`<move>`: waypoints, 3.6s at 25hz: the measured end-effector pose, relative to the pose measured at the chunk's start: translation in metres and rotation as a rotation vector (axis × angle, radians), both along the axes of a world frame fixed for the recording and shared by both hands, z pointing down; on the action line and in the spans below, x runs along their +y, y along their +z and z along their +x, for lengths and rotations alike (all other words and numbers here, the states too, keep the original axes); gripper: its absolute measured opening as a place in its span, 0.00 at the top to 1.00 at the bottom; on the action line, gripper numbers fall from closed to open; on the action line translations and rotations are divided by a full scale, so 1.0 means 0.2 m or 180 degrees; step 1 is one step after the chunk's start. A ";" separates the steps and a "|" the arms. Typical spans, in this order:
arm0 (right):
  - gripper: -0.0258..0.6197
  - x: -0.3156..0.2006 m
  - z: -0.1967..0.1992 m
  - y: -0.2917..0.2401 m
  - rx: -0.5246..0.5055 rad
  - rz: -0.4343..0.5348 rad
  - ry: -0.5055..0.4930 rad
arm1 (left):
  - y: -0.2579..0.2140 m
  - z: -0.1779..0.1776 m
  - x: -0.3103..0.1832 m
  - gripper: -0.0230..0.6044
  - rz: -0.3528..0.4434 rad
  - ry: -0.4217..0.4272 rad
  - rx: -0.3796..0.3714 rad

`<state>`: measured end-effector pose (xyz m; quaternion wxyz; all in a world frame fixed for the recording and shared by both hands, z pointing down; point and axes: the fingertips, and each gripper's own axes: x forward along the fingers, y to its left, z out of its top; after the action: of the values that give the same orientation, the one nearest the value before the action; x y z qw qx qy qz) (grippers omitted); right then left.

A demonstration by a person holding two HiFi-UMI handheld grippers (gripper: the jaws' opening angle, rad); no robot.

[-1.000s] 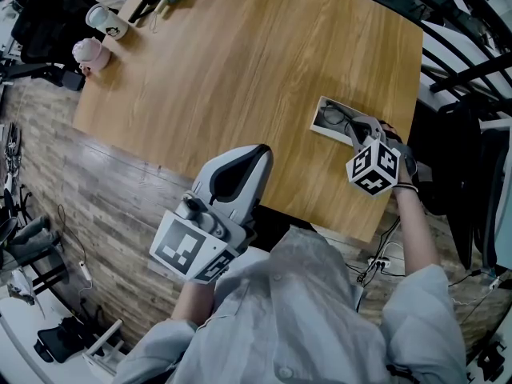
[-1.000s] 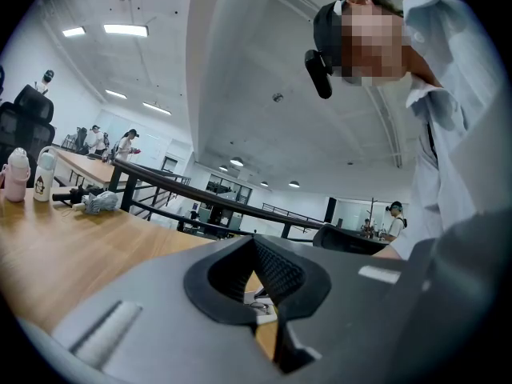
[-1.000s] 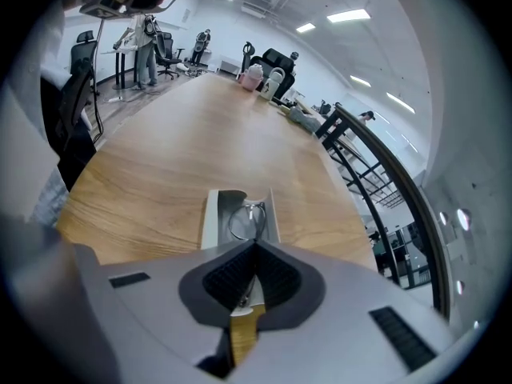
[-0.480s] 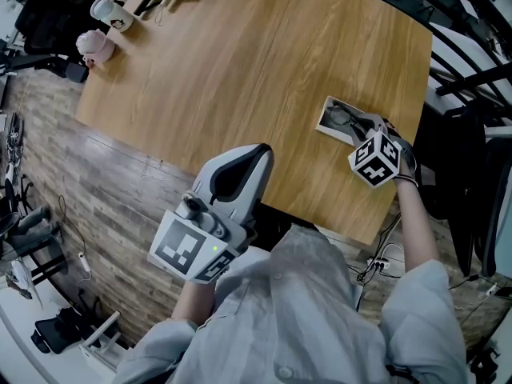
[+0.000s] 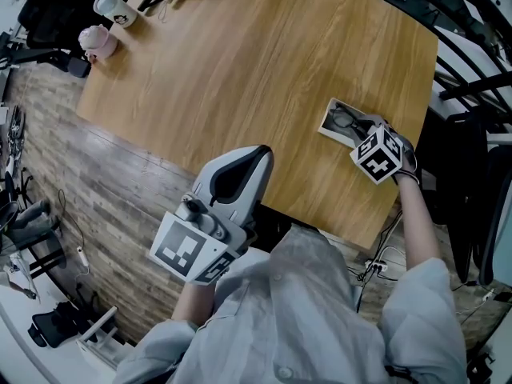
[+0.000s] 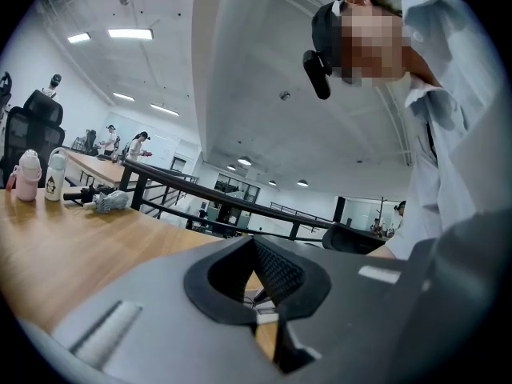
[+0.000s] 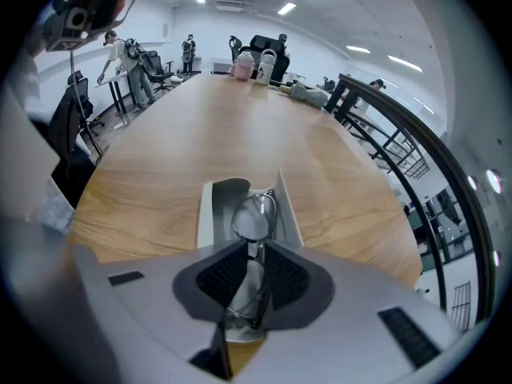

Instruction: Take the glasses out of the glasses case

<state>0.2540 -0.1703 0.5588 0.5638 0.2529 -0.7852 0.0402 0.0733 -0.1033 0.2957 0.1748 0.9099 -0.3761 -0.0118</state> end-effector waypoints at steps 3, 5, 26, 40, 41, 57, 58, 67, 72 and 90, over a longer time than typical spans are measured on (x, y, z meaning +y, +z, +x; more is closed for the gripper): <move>0.87 -0.01 0.00 0.00 -0.0057 -0.0122 0.0047 | 0.00 0.00 -0.01 0.96 -0.0004 -0.0001 0.0007; 0.88 -0.01 -0.01 0.00 -0.0065 -0.0194 0.0078 | 0.00 0.00 -0.01 0.96 -0.0008 -0.0002 0.0005; 0.94 0.00 -0.02 -0.12 0.0125 0.0324 -0.0130 | 0.00 0.02 -0.01 0.96 -0.0005 0.0065 0.0023; 0.94 0.07 -0.04 -0.23 0.0078 0.0400 -0.0099 | -0.04 0.03 -0.01 0.96 0.0050 0.0207 0.0081; 0.94 0.08 -0.05 -0.24 0.0078 0.0409 -0.0100 | -0.04 0.04 -0.01 0.96 0.0055 0.0225 0.0089; 0.94 0.36 -0.17 -0.23 -0.0059 0.0287 -0.0029 | -0.05 0.04 0.04 0.96 0.0127 0.0437 0.0101; 0.94 0.37 -0.18 -0.22 -0.0068 0.0267 -0.0032 | -0.06 0.04 0.04 0.96 0.0134 0.0453 0.0085; 0.94 0.47 -0.24 -0.06 -0.0129 0.0043 -0.0051 | -0.02 -0.02 0.06 0.96 0.0076 0.0422 0.0060; 0.94 0.45 -0.26 -0.02 -0.0066 0.0110 -0.0028 | 0.00 -0.07 0.07 0.96 0.0027 0.0432 0.0110; 0.83 0.46 -0.19 -0.67 -0.1166 0.1145 0.1607 | -0.10 -0.17 0.12 0.96 0.0233 0.0690 0.0186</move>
<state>0.2169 -0.0782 0.4242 0.3325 0.5227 -0.7805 0.0840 0.0391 -0.0787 0.2752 0.1525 0.9503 -0.2695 -0.0330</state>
